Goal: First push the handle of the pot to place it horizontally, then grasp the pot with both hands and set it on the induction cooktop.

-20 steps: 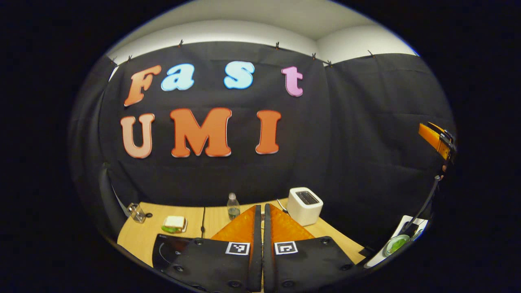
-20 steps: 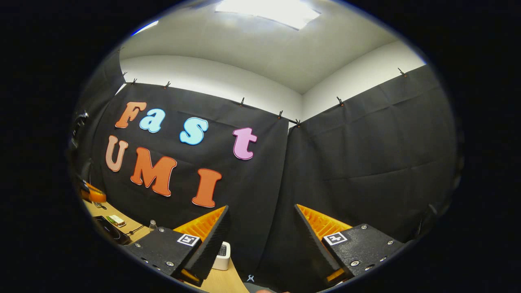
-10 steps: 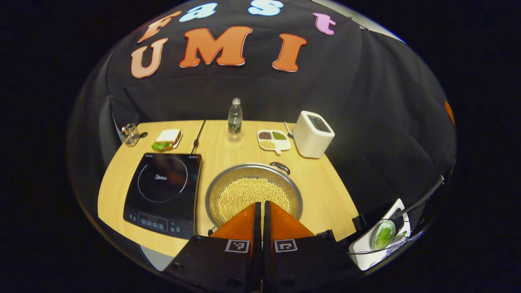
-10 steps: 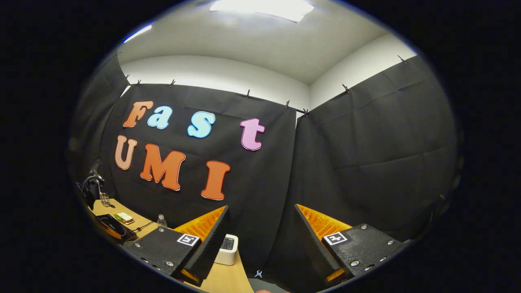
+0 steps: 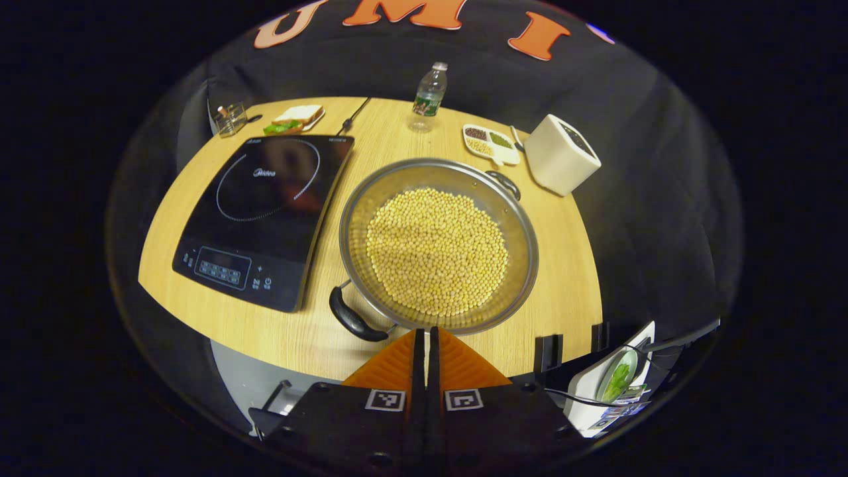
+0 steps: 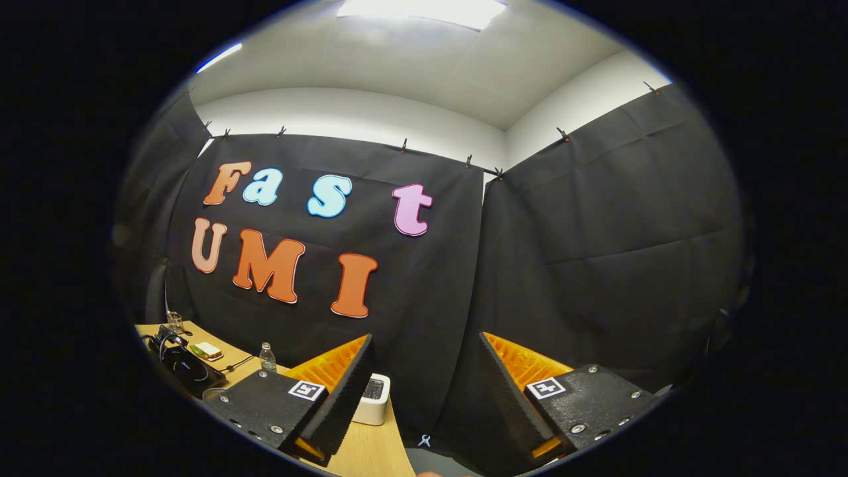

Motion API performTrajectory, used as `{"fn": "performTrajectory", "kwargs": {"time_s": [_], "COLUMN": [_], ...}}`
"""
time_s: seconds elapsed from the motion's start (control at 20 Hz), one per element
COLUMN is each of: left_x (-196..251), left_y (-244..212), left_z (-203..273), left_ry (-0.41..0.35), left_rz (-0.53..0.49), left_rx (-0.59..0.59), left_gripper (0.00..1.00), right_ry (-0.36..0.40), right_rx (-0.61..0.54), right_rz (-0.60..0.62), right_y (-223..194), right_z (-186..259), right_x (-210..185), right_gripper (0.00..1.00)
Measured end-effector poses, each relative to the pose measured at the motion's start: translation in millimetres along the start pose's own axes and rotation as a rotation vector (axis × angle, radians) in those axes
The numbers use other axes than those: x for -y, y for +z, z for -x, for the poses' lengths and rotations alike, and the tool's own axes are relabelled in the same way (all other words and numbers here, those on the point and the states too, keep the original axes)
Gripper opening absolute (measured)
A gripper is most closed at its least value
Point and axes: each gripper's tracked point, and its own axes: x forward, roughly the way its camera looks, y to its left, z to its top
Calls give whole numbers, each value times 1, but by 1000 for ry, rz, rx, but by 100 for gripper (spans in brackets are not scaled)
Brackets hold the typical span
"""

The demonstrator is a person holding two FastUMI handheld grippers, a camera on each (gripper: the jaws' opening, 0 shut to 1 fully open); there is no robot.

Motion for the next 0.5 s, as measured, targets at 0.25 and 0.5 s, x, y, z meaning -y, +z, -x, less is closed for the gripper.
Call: {"fn": "performTrajectory", "kwargs": {"time_s": [0.25,0.5], "left_x": [-5,-29], "left_y": [-28,-28], "left_z": [-24,-49], "left_ry": [-44,-13], "left_rz": [88,115], "left_rx": [-118,-163], "left_gripper": [8,8], "right_ry": [-11,-18], "right_rx": [-26,-31], "right_rz": [3,20], "right_y": [-6,-2], "right_z": [0,2], "right_x": [0,-10], "right_gripper": [95,95]}}
